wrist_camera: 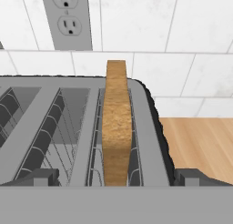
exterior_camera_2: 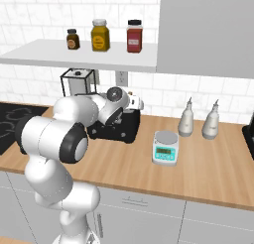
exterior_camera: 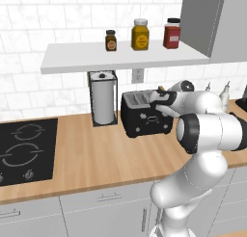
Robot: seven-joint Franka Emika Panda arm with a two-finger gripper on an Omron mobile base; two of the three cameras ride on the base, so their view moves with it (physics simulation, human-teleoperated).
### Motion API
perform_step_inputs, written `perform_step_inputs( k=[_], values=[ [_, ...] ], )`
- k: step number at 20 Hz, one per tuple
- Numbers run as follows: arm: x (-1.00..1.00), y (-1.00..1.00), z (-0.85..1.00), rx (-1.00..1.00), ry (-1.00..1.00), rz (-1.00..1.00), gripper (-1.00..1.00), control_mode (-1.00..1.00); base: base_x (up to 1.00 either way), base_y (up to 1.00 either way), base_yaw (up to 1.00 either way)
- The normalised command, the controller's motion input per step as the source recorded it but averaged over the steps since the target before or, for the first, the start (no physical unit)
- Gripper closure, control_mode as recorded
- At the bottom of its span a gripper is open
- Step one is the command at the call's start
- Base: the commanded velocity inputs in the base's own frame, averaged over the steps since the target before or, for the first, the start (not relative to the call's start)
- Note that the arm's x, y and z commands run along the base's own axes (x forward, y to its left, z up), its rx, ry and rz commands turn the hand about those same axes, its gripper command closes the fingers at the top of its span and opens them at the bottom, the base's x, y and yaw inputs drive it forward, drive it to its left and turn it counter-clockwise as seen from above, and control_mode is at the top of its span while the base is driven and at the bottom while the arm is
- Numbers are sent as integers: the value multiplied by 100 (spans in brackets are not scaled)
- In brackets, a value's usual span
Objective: Start the toaster. Once the lever pops up, take the bread to the plate on the dining counter.
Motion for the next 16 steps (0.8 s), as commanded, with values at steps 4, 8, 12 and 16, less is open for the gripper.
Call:
perform_step_inputs(
  k=[4, 8, 12, 16],
  values=[
    [2, 0, 0, 0, 0, 0, -100, -100, 0, 0, 0],
    [10, 0, 0, 0, 0, 0, -100, -100, 0, 0, 0],
    [15, 0, 0, 0, 0, 0, -100, -100, 0, 0, 0],
    [13, 0, 0, 0, 0, 0, -100, -100, 0, 0, 0]
  ],
)
